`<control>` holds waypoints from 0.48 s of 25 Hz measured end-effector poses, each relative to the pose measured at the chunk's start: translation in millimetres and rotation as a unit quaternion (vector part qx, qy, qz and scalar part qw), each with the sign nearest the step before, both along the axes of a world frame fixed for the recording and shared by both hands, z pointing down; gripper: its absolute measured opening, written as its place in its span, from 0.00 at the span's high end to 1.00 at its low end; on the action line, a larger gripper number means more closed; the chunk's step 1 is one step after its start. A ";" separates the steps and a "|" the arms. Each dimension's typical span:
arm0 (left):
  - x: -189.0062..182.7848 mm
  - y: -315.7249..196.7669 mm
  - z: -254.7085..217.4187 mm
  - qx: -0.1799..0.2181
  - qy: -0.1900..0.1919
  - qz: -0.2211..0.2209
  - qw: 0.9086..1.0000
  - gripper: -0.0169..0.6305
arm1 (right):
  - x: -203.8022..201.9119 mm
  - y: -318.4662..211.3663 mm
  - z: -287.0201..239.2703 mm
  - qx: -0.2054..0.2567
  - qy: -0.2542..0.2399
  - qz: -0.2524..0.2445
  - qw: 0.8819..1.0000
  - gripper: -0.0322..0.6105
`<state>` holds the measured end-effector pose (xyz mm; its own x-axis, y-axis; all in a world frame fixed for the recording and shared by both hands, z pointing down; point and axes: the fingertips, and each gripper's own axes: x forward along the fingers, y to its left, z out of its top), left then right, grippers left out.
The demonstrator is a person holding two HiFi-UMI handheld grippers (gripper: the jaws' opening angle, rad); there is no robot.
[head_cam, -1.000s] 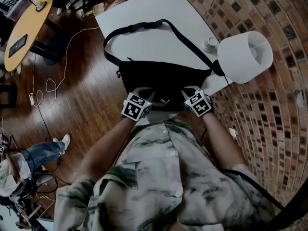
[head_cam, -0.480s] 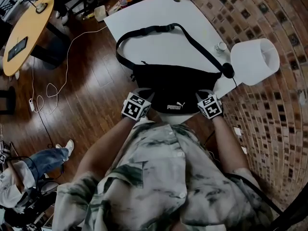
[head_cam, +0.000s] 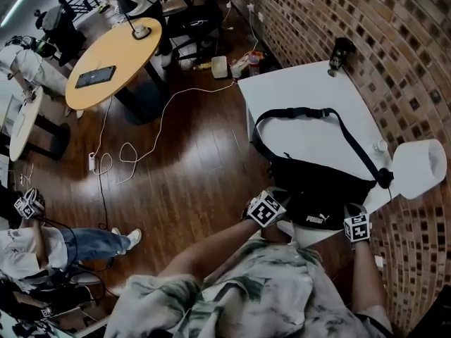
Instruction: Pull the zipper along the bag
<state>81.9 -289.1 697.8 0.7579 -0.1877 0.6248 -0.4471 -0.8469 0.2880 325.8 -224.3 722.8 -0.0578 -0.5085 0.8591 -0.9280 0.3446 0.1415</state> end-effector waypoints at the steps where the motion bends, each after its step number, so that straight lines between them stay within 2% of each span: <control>1: -3.2 -1.9 -1.7 0.008 0.003 0.001 1.000 0.91 | -2.6 -0.5 -5.9 0.011 -0.003 0.011 1.000 0.90; 5: -15.0 -7.3 -9.8 0.031 0.019 -0.002 0.999 0.90 | -17.7 6.9 -28.1 0.049 -0.028 0.031 0.998 0.90; 12: -48.3 0.9 -28.7 0.064 0.018 -0.032 0.997 0.88 | -74.1 43.8 -66.1 0.093 -0.086 0.016 0.992 0.90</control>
<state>33.7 -288.2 669.1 0.7640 -0.3125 0.5645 -0.4919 -0.8482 0.1962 251.7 -180.5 656.7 -0.1766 -0.6616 0.7288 -0.9541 0.2969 0.0383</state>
